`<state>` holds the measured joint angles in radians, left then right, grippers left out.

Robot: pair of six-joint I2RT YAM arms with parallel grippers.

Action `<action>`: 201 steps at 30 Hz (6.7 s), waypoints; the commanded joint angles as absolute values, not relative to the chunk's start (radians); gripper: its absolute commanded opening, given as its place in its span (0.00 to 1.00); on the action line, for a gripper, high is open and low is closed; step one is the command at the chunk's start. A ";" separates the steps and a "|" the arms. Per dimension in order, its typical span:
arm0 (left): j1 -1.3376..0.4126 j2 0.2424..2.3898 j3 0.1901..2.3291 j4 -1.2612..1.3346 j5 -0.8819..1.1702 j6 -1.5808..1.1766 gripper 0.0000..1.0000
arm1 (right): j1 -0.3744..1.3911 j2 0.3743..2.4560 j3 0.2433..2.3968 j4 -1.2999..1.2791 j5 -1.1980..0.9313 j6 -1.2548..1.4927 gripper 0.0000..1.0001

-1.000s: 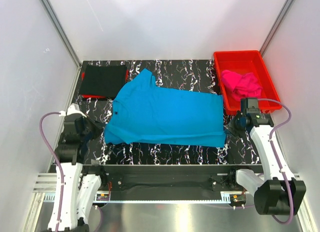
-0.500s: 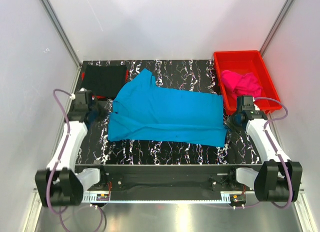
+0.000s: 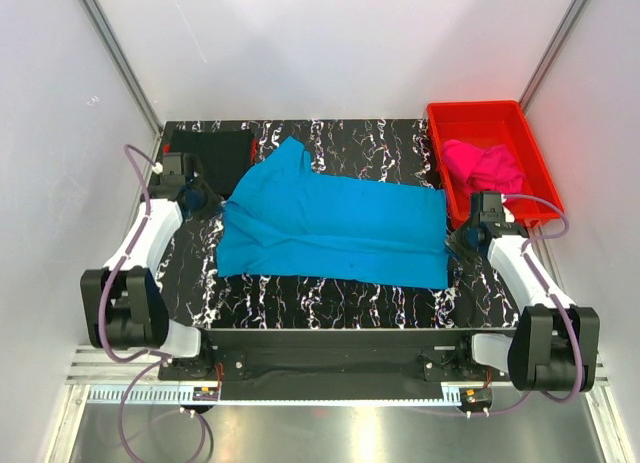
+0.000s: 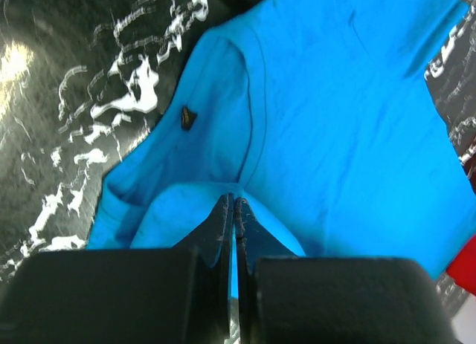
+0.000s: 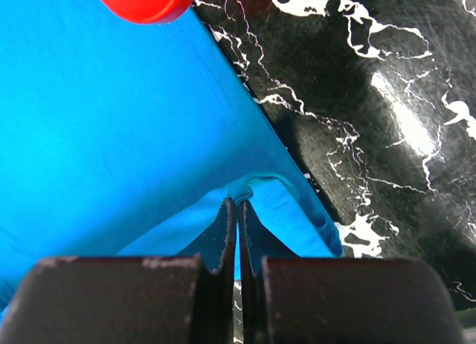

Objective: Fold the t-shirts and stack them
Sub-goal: Fold the tshirt

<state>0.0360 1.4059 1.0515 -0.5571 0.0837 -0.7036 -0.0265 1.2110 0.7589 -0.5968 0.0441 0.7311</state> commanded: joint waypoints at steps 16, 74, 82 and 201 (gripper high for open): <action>0.005 1.068 1.072 -0.729 -0.143 -0.657 0.00 | -0.031 1.002 0.845 -0.866 0.035 0.750 0.00; -0.043 1.486 1.025 -0.503 -0.097 -0.657 0.00 | -0.031 1.373 0.776 -0.577 0.095 0.787 0.00; -0.054 1.557 1.091 -0.518 -0.117 -0.660 0.00 | -0.031 1.405 0.796 -0.589 0.156 0.782 0.00; -0.164 1.068 0.557 -0.463 -0.127 -0.773 0.56 | -0.058 1.482 0.724 -0.784 0.285 0.973 0.26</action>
<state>-0.1551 1.0832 0.5819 -0.5388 -0.1764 -0.7601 -0.0235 1.4525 0.7513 -0.7570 0.0944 0.9539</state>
